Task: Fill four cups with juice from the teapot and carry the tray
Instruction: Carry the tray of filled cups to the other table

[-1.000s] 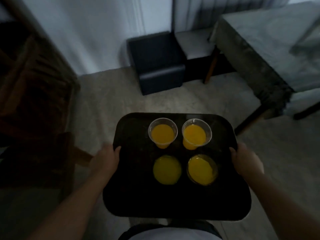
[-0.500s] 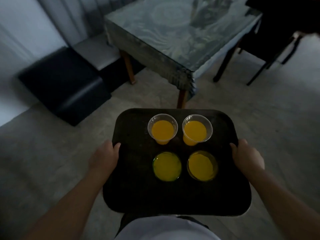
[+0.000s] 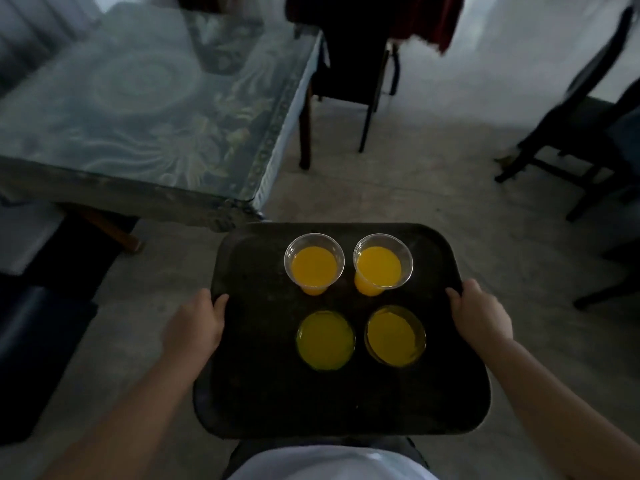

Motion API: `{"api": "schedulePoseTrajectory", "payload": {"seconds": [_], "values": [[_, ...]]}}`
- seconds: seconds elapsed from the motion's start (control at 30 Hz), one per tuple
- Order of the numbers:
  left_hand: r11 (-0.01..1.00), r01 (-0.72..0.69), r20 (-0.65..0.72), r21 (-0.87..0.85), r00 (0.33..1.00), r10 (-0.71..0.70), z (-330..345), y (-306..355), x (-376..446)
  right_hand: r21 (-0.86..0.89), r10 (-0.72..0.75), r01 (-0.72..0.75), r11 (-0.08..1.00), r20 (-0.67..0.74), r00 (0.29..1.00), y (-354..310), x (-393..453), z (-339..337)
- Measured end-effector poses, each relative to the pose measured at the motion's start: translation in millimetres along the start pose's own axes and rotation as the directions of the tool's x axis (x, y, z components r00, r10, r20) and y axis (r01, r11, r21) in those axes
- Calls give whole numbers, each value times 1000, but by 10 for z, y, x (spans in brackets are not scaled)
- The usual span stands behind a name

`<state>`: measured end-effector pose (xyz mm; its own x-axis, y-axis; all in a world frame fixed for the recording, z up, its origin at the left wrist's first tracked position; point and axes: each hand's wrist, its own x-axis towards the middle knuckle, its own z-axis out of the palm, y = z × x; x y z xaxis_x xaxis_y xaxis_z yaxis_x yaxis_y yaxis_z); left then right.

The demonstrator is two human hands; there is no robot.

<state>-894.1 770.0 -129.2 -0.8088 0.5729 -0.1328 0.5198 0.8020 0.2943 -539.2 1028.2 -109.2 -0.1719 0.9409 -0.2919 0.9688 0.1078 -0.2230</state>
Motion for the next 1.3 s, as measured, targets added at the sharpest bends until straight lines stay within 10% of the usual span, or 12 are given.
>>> {"api": "schedulePoseTrajectory", "payload": {"seconds": [0.5, 1.3], "values": [[979, -167, 104, 114, 982, 155, 39, 1446, 1989, 131, 203, -198, 971, -24, 979, -184, 1365, -300], [998, 26, 9, 52, 1000, -26, 190, 2788, 4579, 66, 25, -27, 997, 21, 999, -1589, 4844, -1160]]}}
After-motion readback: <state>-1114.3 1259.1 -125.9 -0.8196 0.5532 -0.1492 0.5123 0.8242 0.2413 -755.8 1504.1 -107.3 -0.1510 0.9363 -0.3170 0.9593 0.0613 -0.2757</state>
